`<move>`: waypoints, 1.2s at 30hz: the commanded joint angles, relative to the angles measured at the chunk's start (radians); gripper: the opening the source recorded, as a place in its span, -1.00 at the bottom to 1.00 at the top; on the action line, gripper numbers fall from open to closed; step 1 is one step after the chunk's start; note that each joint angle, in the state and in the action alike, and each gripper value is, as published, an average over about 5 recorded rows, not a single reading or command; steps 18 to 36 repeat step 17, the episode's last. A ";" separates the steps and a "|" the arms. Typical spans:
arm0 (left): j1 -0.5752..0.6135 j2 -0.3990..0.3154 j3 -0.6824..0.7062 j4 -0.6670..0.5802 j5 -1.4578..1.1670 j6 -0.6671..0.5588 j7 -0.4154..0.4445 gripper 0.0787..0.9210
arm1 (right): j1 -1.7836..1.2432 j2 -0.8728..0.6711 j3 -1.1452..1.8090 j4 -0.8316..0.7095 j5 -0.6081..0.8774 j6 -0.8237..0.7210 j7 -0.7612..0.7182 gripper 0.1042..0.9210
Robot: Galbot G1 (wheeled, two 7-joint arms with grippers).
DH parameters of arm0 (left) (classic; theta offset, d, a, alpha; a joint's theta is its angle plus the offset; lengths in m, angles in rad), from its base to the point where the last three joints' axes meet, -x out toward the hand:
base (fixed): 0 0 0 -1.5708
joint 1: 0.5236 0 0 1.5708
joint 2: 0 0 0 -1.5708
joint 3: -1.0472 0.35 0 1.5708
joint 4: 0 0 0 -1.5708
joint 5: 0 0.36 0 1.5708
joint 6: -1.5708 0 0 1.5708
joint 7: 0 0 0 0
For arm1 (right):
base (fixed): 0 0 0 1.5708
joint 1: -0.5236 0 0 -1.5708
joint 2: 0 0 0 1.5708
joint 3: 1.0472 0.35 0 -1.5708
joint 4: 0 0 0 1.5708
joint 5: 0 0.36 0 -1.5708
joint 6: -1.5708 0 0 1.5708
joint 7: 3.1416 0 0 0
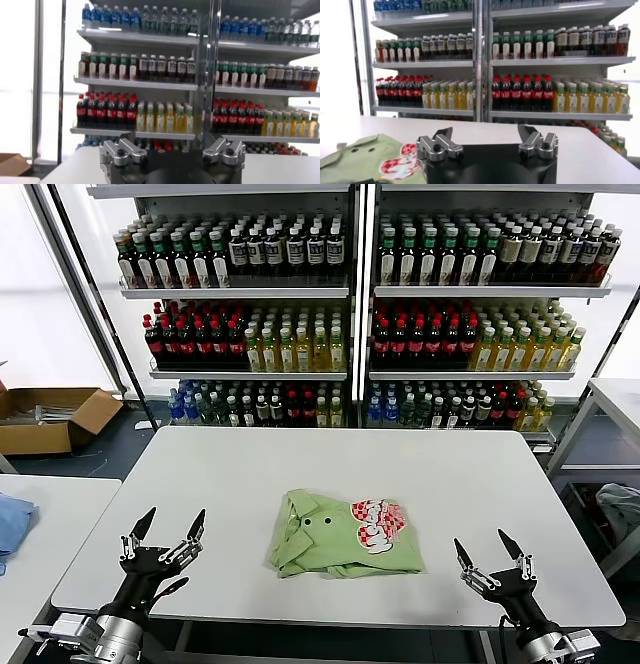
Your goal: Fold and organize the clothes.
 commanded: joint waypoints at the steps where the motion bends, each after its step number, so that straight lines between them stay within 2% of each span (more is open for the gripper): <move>1: 0.024 -0.012 -0.045 0.012 0.026 -0.056 0.088 0.77 | -0.036 0.030 0.012 0.007 -0.040 0.019 -0.020 0.76; 6: 0.031 -0.006 -0.067 0.040 0.026 -0.095 0.156 0.77 | -0.038 0.026 0.013 0.002 -0.040 0.023 -0.039 0.76; 14: 0.061 -0.016 -0.087 0.017 0.025 -0.110 0.182 0.77 | -0.036 0.042 0.022 0.011 -0.036 0.020 -0.074 0.76; 36: 0.068 -0.019 -0.091 0.013 0.025 -0.112 0.187 0.77 | -0.038 0.044 0.022 0.014 -0.038 0.017 -0.080 0.76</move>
